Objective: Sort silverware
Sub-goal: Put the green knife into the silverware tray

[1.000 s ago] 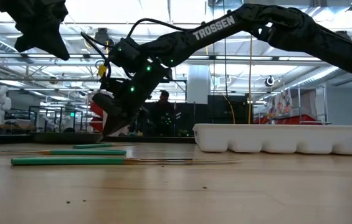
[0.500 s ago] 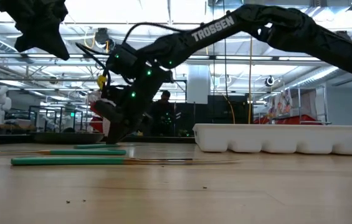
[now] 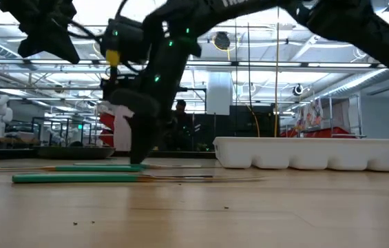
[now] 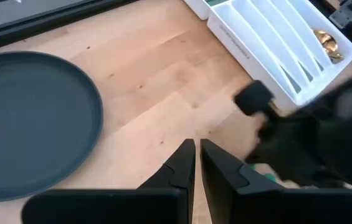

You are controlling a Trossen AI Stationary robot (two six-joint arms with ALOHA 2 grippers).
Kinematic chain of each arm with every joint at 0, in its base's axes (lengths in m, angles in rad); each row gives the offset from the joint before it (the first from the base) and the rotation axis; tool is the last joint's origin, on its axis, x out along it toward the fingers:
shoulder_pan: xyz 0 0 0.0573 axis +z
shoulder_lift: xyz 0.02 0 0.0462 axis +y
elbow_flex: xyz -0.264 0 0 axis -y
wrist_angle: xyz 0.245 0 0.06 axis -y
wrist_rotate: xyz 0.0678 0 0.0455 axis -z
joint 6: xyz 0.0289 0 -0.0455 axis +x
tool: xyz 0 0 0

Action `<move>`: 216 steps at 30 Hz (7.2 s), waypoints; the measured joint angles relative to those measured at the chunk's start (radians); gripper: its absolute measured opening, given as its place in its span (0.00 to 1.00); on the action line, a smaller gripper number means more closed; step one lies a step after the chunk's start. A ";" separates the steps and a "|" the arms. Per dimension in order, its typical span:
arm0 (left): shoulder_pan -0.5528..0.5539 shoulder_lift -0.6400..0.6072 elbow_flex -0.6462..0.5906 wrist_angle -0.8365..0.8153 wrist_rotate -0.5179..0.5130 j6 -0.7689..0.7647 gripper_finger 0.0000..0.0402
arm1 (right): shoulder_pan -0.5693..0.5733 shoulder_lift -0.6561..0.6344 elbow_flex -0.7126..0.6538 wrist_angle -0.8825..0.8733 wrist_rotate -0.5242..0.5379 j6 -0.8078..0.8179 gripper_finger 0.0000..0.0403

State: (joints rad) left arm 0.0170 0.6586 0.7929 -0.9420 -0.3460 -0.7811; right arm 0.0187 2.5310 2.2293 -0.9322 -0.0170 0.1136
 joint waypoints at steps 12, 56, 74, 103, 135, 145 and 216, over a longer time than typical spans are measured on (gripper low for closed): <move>0.000 0.000 0.000 -0.004 0.000 0.010 0.08 | -0.017 -0.300 0.003 -0.151 -0.305 -0.470 0.01; -0.024 0.028 -0.130 0.106 -0.106 0.001 0.08 | 0.028 -0.317 -0.751 0.708 -0.046 -0.123 0.63; -0.024 0.028 -0.130 0.103 -0.103 0.009 0.08 | 0.030 -0.319 -0.841 0.768 0.030 -0.020 0.18; -0.024 0.028 -0.131 0.086 -0.104 0.038 0.08 | 0.046 -0.455 -0.851 0.825 0.024 0.150 0.00; -0.024 0.028 -0.131 0.096 -0.104 0.029 0.08 | -0.041 -0.737 -0.847 0.364 0.417 0.486 0.00; -0.024 0.028 -0.131 0.095 -0.104 0.058 0.08 | -0.040 -0.737 -0.846 0.217 0.309 -0.074 0.00; -0.024 0.029 -0.131 0.062 -0.422 -0.070 0.08 | -0.370 -0.731 -0.845 0.078 -0.329 -1.887 0.00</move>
State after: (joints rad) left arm -0.0071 0.6872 0.6619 -0.8803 -0.7681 -0.8507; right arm -0.3515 1.8004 1.3842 -0.8546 -0.3459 -1.7735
